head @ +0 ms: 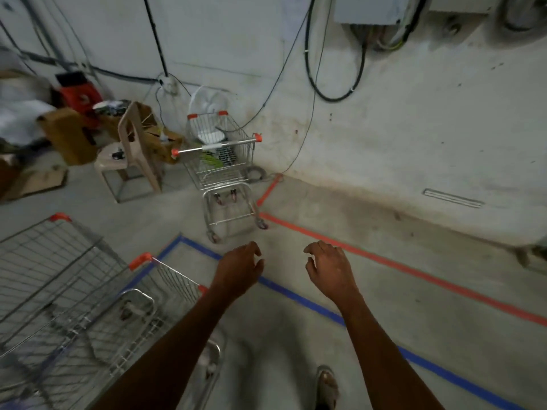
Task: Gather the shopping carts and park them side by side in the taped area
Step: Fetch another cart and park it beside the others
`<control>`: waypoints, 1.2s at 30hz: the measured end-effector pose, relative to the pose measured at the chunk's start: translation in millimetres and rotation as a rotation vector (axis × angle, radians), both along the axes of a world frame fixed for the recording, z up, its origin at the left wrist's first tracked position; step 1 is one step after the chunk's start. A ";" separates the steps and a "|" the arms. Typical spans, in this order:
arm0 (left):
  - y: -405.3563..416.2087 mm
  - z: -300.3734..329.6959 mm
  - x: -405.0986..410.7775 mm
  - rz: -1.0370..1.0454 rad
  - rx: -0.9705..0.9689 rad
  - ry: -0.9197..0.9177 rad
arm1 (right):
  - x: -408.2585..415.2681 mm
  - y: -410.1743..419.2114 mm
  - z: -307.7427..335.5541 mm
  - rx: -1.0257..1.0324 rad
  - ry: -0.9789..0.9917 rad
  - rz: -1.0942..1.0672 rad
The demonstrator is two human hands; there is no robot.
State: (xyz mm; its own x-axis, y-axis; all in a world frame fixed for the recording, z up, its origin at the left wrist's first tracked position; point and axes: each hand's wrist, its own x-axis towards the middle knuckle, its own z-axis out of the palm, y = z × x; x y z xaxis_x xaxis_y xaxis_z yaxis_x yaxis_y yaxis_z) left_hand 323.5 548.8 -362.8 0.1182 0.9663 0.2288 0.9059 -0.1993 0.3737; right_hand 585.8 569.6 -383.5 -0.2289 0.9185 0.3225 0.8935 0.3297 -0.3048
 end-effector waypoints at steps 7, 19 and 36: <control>111.5 -5.6 25.4 0.270 0.005 -0.008 | 37.5 164.2 4.5 0.039 0.029 0.213; 302.8 -6.0 49.5 0.478 0.016 -0.063 | 1.5 414.0 8.4 0.029 -0.053 0.391; 608.8 12.3 -53.8 0.612 0.102 -0.070 | -128.1 711.6 8.2 -0.009 -0.049 0.607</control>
State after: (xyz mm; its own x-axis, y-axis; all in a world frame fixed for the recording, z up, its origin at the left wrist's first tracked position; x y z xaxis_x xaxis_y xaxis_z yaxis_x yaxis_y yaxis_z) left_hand 269.8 1157.6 -350.5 -0.4687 0.8268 0.3111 0.8413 0.3105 0.4425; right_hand 457.7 1281.3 -375.3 -0.7272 0.6217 0.2909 0.5594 0.7824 -0.2736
